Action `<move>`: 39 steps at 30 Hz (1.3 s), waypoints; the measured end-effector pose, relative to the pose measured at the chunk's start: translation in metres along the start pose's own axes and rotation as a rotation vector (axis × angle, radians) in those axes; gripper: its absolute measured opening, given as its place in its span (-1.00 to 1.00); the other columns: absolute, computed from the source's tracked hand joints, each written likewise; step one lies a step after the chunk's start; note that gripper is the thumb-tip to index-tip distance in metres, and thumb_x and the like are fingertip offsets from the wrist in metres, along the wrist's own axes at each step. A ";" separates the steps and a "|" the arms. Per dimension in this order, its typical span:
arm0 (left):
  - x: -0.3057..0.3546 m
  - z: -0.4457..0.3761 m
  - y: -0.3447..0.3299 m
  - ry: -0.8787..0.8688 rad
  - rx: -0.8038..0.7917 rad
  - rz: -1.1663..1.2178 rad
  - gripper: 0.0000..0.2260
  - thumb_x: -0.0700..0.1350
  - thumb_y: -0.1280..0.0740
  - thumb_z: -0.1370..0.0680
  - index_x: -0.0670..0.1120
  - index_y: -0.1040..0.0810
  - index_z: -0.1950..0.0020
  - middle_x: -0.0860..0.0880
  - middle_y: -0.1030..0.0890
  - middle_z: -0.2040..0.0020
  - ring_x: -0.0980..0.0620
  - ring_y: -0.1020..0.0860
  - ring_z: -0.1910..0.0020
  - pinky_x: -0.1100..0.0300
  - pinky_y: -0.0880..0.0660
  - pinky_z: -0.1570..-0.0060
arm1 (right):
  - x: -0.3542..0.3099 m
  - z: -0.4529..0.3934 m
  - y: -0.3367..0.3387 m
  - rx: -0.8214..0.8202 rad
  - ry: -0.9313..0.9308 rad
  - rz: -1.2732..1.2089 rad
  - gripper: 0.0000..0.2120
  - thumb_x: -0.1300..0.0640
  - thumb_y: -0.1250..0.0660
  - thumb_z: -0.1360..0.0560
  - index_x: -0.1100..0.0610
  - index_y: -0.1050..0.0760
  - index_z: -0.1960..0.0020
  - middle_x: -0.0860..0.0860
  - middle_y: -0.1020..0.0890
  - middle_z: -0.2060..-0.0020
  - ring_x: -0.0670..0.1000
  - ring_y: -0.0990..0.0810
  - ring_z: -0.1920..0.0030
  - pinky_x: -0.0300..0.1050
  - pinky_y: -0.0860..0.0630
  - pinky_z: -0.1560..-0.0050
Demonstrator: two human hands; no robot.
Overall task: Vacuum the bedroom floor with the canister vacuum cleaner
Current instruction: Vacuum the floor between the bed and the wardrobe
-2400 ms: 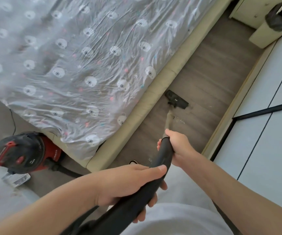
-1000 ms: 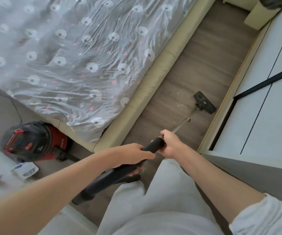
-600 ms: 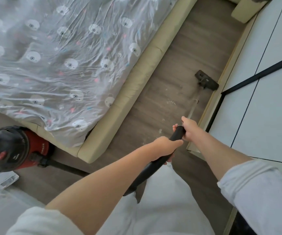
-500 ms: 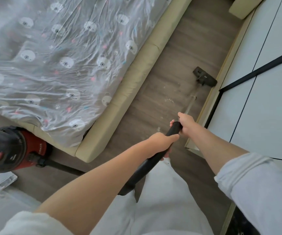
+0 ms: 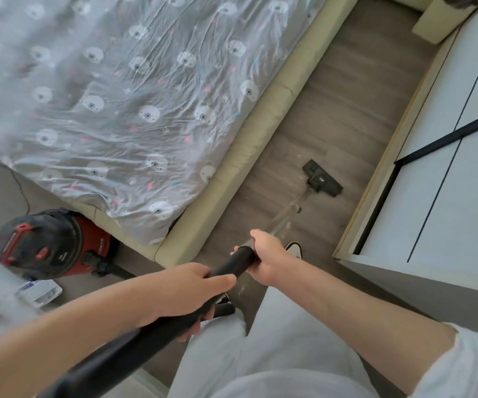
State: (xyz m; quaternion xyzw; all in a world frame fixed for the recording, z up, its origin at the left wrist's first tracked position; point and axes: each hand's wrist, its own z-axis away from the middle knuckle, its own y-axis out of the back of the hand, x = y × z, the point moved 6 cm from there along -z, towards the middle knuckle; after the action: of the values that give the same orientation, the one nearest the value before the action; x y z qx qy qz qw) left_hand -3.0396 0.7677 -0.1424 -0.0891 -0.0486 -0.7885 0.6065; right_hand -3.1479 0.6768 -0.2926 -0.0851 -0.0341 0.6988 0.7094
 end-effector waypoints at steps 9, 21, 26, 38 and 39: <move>0.098 -0.082 -0.047 -0.138 0.143 -0.079 -0.61 0.18 -0.20 -0.64 -0.16 -0.50 -0.02 -0.02 -0.60 0.35 0.05 -0.55 0.54 0.19 -0.58 0.42 | -0.106 -0.029 0.061 0.182 0.107 0.059 -0.80 0.08 -0.24 -0.60 0.20 -0.33 -0.08 0.13 -0.48 0.28 0.04 -0.47 0.41 -0.09 -0.47 0.45; 0.243 -0.171 -0.100 -0.207 0.222 0.061 -0.60 0.14 -0.19 -0.62 -0.21 -0.51 -0.05 -0.12 -0.61 0.29 -0.16 -0.65 0.30 0.00 -0.65 0.06 | -0.263 -0.060 0.137 0.263 0.237 0.202 -0.74 0.03 -0.26 -0.61 0.14 -0.32 -0.19 0.17 -0.53 0.18 0.04 -0.52 0.40 -0.16 -0.57 0.49; 0.182 -0.155 -0.085 -0.178 0.217 0.127 -0.63 0.16 -0.23 -0.60 -0.15 -0.51 -0.12 -0.07 -0.61 0.23 -0.03 -0.57 0.38 0.07 -0.63 0.20 | -0.210 -0.074 0.108 0.201 0.189 0.266 -0.72 0.03 -0.20 -0.62 0.17 -0.29 -0.22 0.16 -0.49 0.22 0.05 -0.48 0.44 -0.10 -0.50 0.46; -0.063 0.000 -0.016 0.104 -0.099 0.444 -0.57 0.13 -0.47 -0.53 -0.20 -0.63 -0.17 -0.11 -0.61 0.25 -0.08 -0.56 0.36 0.08 -0.53 0.28 | 0.035 -0.009 -0.028 -0.073 0.052 0.212 -0.74 -0.01 -0.20 -0.64 0.17 -0.30 -0.16 0.20 -0.55 0.11 0.09 -0.60 0.34 0.01 -0.63 0.28; -0.067 0.008 -0.017 0.095 -0.131 0.441 -0.57 0.13 -0.46 -0.54 -0.21 -0.61 -0.19 -0.12 -0.61 0.23 -0.09 -0.56 0.34 0.07 -0.54 0.27 | 0.043 -0.002 -0.030 -0.081 0.042 0.206 -0.74 -0.01 -0.20 -0.64 0.17 -0.30 -0.17 0.21 -0.55 0.10 0.09 -0.60 0.32 0.03 -0.63 0.26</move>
State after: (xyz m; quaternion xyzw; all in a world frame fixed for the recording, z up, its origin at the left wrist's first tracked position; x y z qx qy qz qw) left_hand -3.0384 0.8375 -0.1478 -0.0997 0.0521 -0.6418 0.7585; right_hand -3.1174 0.7193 -0.2924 -0.1317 -0.0386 0.7641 0.6304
